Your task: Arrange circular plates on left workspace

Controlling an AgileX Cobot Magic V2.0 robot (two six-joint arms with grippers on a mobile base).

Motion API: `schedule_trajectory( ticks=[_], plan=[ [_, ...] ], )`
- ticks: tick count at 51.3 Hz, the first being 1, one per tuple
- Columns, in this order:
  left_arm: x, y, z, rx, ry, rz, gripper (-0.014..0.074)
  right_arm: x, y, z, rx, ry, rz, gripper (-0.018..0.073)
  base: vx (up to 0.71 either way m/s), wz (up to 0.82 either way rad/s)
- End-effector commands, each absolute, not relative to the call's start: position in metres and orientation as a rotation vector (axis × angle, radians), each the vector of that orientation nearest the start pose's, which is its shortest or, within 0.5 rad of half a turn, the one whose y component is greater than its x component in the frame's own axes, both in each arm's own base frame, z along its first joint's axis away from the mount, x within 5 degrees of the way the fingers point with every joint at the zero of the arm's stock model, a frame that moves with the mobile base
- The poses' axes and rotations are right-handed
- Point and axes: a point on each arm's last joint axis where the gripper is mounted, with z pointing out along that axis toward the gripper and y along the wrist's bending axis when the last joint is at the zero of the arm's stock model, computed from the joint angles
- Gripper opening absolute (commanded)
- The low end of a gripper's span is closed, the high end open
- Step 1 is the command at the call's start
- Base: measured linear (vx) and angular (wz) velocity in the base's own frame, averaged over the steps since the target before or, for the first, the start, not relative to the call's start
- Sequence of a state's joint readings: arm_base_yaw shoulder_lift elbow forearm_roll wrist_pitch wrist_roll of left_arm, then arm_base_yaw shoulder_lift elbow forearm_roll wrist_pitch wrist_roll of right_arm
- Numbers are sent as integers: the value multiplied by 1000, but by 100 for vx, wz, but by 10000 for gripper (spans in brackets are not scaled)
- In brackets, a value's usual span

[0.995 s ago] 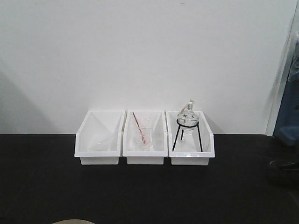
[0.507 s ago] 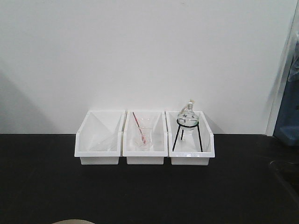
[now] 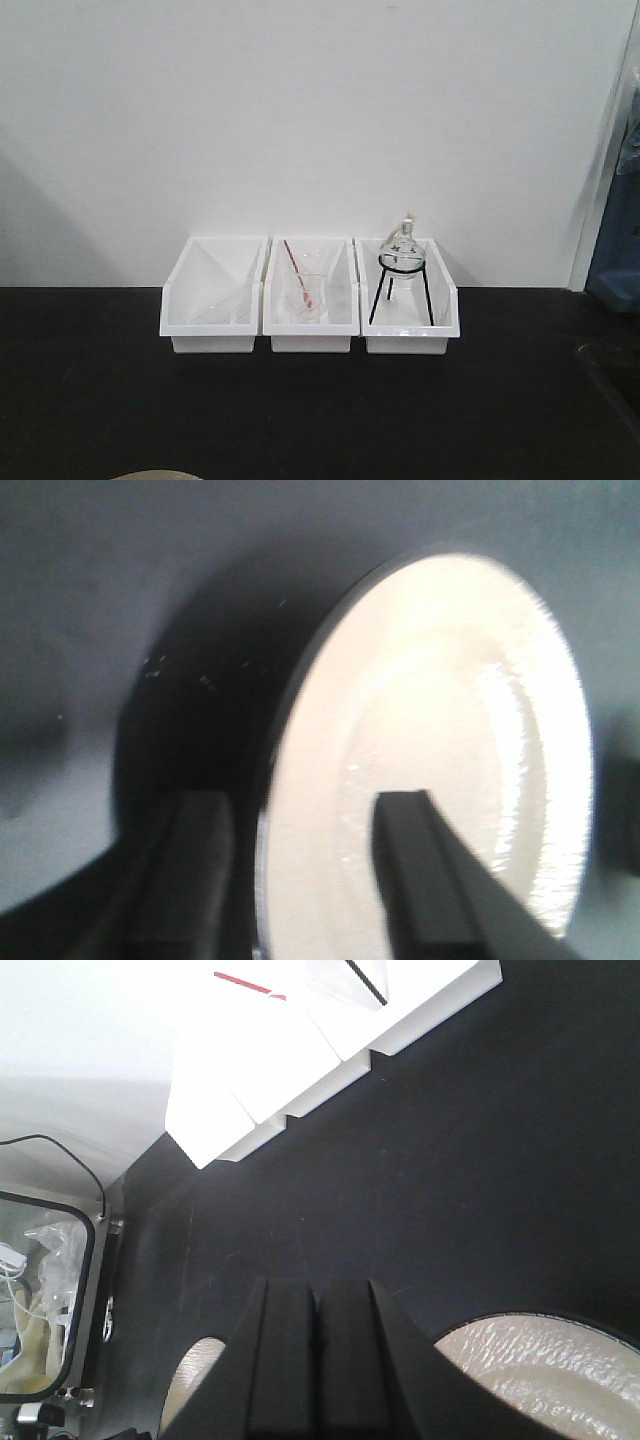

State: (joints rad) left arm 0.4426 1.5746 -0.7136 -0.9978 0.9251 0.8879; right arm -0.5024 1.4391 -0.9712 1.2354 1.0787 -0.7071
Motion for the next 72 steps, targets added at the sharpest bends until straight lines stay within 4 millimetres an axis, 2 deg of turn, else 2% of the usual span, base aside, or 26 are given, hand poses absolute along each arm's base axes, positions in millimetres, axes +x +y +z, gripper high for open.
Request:
schedule_trajectory(
  ticks=[1, 5, 11, 18, 21, 28, 35, 43, 51, 72],
  plan=[
    [257, 49, 187, -318, 2548, -974, 507, 274, -64, 313, 398, 2083, 1083, -3, 0, 0],
    [260, 46, 176, -335, 2575, -1017, 502, 274, -64, 313, 400, 2082, 1081, -3, 0, 0],
    [263, 34, 168, -261, 2577, -1138, 478, 275, -64, 313, 402, 2081, 1078, -3, 0, 0],
    [267, 22, 162, -216, 2565, -1238, 384, 275, -64, 313, 403, 2081, 1077, -3, 0, 0],
    [267, 18, 158, -185, 2592, -1240, 288, 275, -64, 313, 403, 2081, 1077, -3, 0, 0],
    [265, 15, 156, -142, 2622, -1242, -7, 274, -64, 313, 400, 2082, 1081, -3, 0, 0],
    [267, 11, 163, -185, 2550, -1337, -8, 274, -64, 313, 397, 2083, 1085, -3, 0, 0],
    [279, 5, 186, -266, 2253, -1566, -6, 274, -64, 313, 397, 2083, 1086, -3, 0, 0],
    [292, -4, 199, -370, 2087, -1627, -4, 274, -64, 313, 397, 2083, 1086, -3, 0, 0],
    [342, -53, 228, -325, 2138, -1390, -3, 274, -64, 313, 398, 2083, 1084, -3, 0, 0]
  ],
)
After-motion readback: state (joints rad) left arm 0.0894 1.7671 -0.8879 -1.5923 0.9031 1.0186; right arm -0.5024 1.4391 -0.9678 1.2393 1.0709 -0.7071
